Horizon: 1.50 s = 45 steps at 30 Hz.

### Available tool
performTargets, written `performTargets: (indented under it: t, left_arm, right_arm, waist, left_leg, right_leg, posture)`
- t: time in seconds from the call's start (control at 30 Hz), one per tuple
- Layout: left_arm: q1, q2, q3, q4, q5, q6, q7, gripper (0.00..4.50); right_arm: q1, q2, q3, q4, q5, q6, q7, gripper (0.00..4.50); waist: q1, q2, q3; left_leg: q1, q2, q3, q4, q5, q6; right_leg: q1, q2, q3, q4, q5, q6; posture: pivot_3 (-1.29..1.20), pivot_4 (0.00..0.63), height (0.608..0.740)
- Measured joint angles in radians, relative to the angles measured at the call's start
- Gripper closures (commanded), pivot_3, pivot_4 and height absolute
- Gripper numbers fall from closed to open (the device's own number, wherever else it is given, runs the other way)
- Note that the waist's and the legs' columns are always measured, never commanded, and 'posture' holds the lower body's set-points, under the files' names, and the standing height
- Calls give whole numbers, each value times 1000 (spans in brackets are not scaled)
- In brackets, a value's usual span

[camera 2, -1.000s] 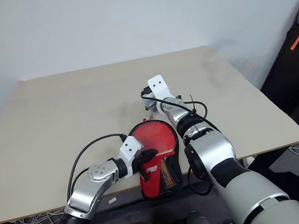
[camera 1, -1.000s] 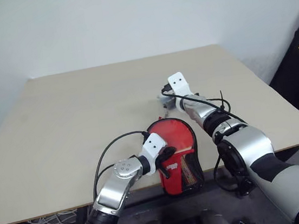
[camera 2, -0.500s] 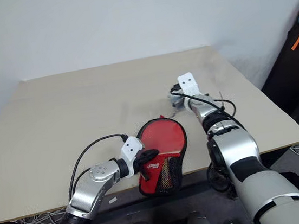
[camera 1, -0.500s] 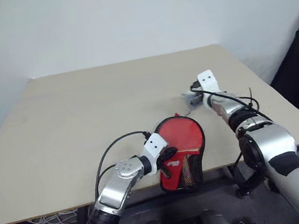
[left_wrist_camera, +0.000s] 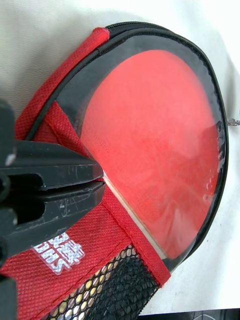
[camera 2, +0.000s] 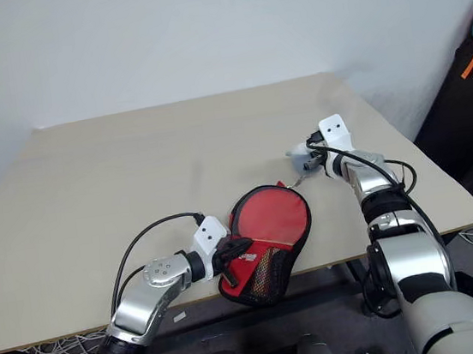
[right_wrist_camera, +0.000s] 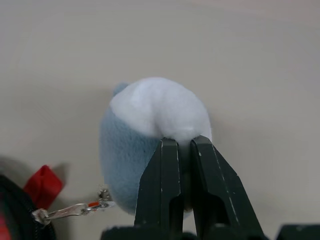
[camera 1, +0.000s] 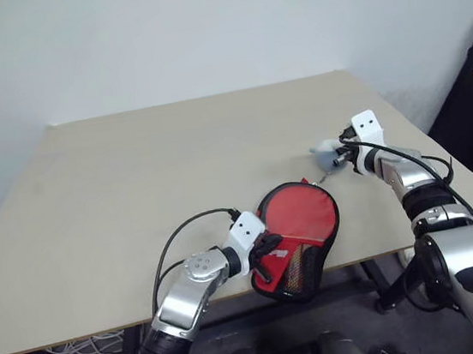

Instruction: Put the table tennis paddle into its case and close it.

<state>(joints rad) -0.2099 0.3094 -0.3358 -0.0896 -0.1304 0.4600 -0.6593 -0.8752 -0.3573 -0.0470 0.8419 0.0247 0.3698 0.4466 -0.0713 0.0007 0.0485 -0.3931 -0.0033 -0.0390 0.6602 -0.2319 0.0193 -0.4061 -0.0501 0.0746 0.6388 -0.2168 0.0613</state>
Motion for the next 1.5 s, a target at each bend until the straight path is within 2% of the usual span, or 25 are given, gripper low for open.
performTargets:
  t: [0.2,0.37,0.5,0.77,0.97,1.33,1.5]
  left_arm:
    - [-54,6,28,6,-45,47,-43,4500]
    - [-168,50,119,-54,-131,137,-94,4500]
    - [-266,49,130,-47,-164,158,-126,4500]
    - [-297,4,37,215,-115,59,-201,4500]
    - [-301,-60,26,367,-85,-44,-227,4500]
    - [-307,-75,1,451,-30,-140,-281,4500]
    - [-316,-73,-1,482,5,-192,-280,4500]
  right_arm:
    - [86,32,-12,-169,32,99,-39,4460]
    - [161,51,-25,-292,56,159,-60,4460]
    - [184,87,-25,-360,73,192,-80,4460]
    - [208,76,-31,-429,93,241,-82,4460]
    - [245,17,-31,-485,94,284,-71,4460]
    - [298,-69,-15,-567,99,394,-22,4460]
    - [283,-105,-6,-571,110,435,18,2970]
  waist:
    - [-1,0,0]
    - [-2,0,0]
    - [-2,0,0]
    - [-1,0,0]
    - [-1,0,0]
    - [0,0,0]
    - [0,0,0]
  left_leg:
    - [-1,0,0,0,0,0]
    - [-1,1,0,0,0,0]
    - [-1,0,1,0,0,0]
    - [-1,0,1,0,0,0]
    - [-1,0,2,0,0,0]
    - [-1,0,2,0,0,1]
    - [-1,0,2,1,0,1]
  right_leg:
    - [-1,0,0,0,0,0]
    - [-2,0,1,0,0,0]
    - [-1,0,1,0,0,1]
    - [-2,0,1,0,0,1]
    - [-2,0,2,0,-1,1]
    - [-2,0,2,0,-1,1]
    - [-2,0,2,0,-1,1]
  posture:
    - [0,0,740]
    - [0,0,740]
    - [0,0,740]
    - [0,0,740]
    - [0,0,740]
    - [0,0,740]
    - [0,0,740]
